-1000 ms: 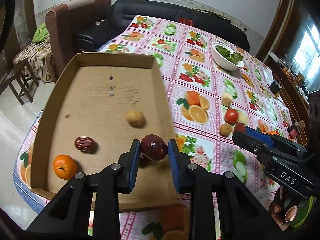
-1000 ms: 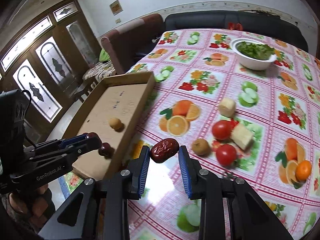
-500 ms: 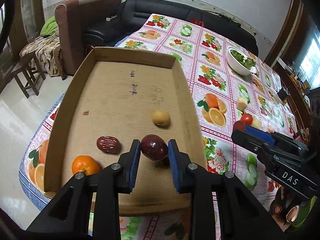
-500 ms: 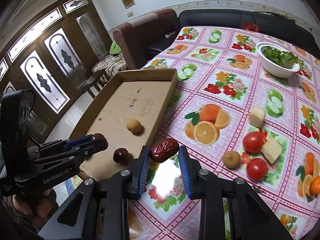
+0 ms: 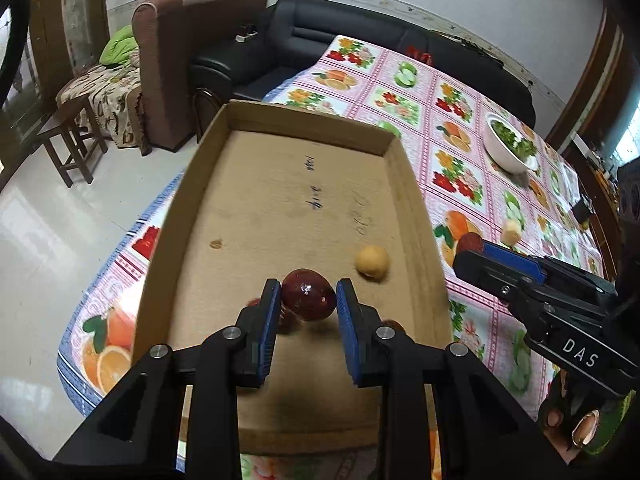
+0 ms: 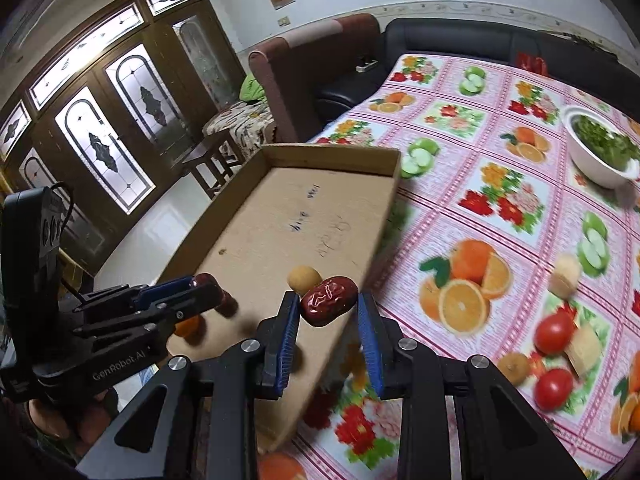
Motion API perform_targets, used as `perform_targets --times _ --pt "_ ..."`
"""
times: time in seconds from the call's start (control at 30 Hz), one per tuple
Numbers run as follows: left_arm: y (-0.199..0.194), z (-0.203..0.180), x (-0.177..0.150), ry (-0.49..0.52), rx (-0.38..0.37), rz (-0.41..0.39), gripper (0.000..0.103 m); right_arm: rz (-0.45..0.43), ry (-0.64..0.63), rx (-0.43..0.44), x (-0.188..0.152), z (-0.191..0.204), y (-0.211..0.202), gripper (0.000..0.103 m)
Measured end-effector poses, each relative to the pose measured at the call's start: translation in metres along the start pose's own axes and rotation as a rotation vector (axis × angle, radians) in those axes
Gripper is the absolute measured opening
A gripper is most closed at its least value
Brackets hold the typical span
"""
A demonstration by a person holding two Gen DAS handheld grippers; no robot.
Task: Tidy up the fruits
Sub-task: 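Carry the plum with the left tool while the right tool carries the date over the tray, then open the left tool to drop the plum while the right tool releases the date into the tray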
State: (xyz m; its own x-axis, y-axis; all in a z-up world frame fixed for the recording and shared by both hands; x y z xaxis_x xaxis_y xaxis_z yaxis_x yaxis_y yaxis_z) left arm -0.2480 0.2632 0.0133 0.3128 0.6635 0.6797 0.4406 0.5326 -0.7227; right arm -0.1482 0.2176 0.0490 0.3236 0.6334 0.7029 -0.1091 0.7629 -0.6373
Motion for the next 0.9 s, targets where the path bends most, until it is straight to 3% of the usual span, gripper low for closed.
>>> perform_targets --times 0.4,0.67,0.9 --pt "0.033 0.028 0.020 -0.031 0.077 0.029 0.026 0.050 -0.024 0.014 0.023 0.015 0.063 0.030" --pt "0.053 0.036 0.009 -0.042 0.114 0.095 0.026 0.114 -0.041 0.012 0.014 0.013 0.097 0.030" --pt "0.051 0.036 0.009 -0.035 0.123 0.090 0.027 0.144 -0.079 -0.004 0.007 0.013 0.110 0.031"
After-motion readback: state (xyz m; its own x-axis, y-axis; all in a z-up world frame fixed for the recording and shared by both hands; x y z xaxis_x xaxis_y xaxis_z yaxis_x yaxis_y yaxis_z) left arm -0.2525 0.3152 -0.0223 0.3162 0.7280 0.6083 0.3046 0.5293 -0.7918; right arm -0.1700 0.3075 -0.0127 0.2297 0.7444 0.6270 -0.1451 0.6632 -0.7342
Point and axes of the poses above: each gripper's, at about its wrist camera, not at the fingertips, and y roughly the way its jaws point, z to its left, x to its top, the point moved 9 cm from there along y, roughly the way its jaws point, and after that the axes turned 9 degrees about -z, right-handed, at the moved point
